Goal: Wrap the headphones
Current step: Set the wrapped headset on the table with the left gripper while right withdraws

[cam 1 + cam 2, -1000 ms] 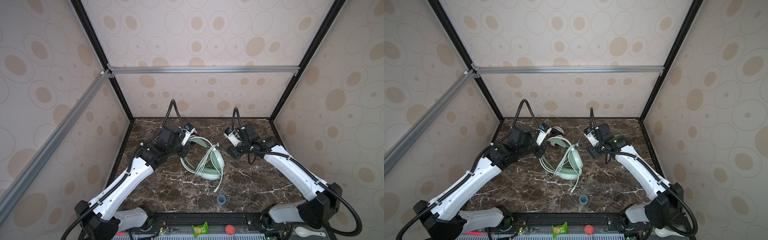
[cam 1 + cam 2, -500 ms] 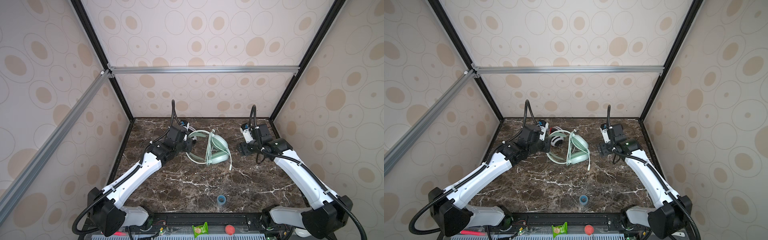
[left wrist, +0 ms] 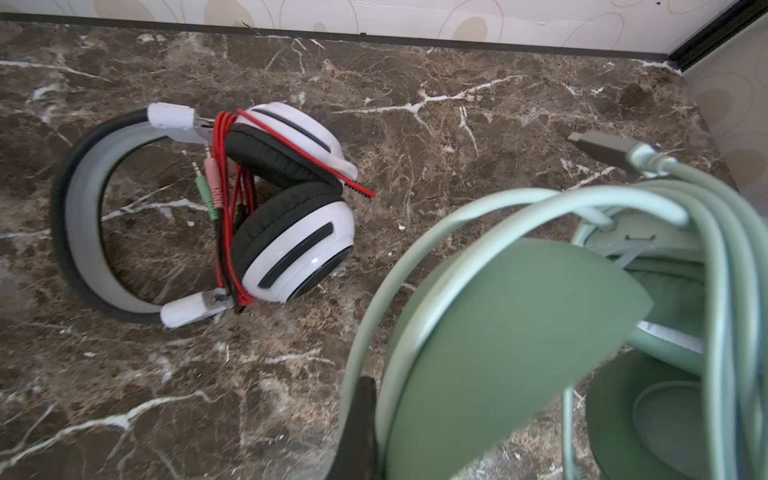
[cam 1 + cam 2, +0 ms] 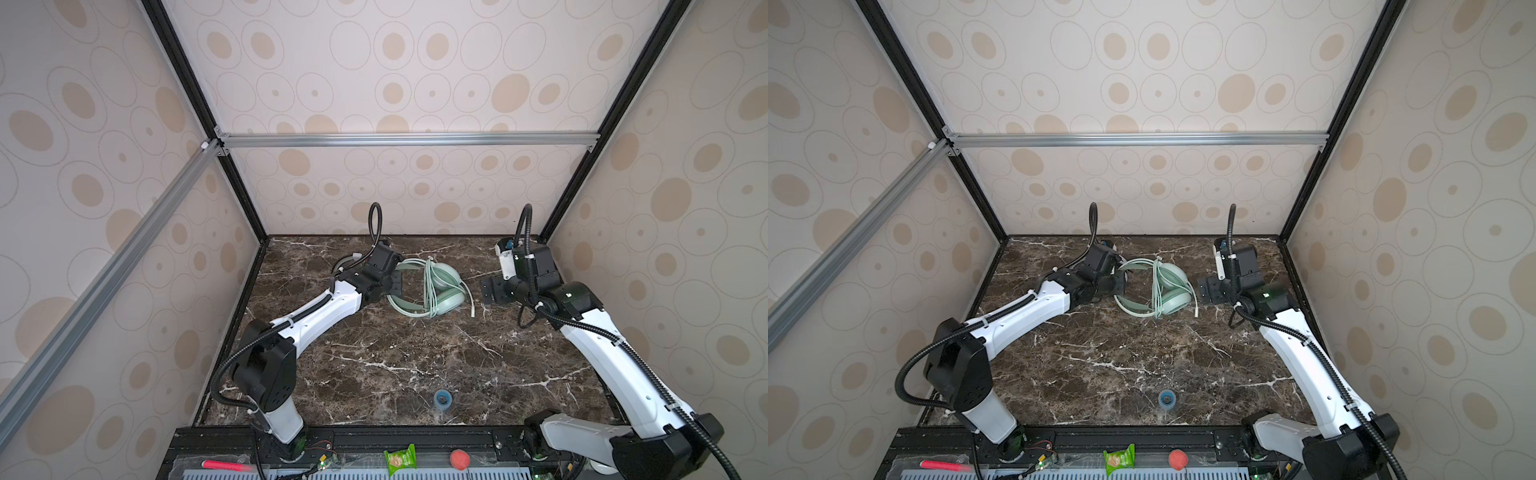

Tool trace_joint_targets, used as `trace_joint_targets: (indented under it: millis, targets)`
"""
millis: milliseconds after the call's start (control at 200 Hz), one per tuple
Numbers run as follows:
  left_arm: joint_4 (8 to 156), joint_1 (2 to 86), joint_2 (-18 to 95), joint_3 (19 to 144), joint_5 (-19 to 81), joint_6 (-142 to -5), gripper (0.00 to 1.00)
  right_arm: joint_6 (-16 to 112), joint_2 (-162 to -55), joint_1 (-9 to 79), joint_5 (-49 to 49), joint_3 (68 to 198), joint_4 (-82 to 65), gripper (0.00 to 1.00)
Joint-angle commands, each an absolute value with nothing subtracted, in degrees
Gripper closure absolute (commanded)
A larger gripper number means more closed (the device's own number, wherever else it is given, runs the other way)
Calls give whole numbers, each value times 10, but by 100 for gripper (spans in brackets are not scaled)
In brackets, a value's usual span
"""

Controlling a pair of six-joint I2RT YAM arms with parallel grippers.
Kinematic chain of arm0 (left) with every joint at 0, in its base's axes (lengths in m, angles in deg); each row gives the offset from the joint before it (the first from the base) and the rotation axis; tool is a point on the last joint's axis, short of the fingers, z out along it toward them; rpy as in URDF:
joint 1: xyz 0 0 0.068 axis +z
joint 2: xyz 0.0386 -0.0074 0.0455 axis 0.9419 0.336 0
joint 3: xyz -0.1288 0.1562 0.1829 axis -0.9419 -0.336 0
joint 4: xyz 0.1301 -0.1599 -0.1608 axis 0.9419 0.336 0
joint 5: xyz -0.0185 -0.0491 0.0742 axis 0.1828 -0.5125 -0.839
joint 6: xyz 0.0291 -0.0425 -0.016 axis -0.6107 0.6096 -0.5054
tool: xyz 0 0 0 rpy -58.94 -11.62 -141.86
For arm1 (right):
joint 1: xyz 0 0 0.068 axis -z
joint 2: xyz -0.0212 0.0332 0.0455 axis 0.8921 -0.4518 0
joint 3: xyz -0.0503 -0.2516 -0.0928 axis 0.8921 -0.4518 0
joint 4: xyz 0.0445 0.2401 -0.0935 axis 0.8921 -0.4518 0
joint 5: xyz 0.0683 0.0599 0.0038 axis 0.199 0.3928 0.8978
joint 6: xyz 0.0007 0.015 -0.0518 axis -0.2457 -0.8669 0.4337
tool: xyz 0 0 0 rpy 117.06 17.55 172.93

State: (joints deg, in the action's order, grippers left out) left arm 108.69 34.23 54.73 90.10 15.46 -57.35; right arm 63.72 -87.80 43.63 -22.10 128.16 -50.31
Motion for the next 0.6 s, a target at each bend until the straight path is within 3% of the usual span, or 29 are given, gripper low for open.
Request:
trace_joint_targets:
  millis: [0, 595]
  targets:
    - [1016, 336, 582, 968, 166, -527, 100, 621, -866, 438, -238, 1282, -492, 0]
    - [1037, 333, 872, 1232, 242, -537, 100, 626, -865, 438, -191, 1271, -483, 0]
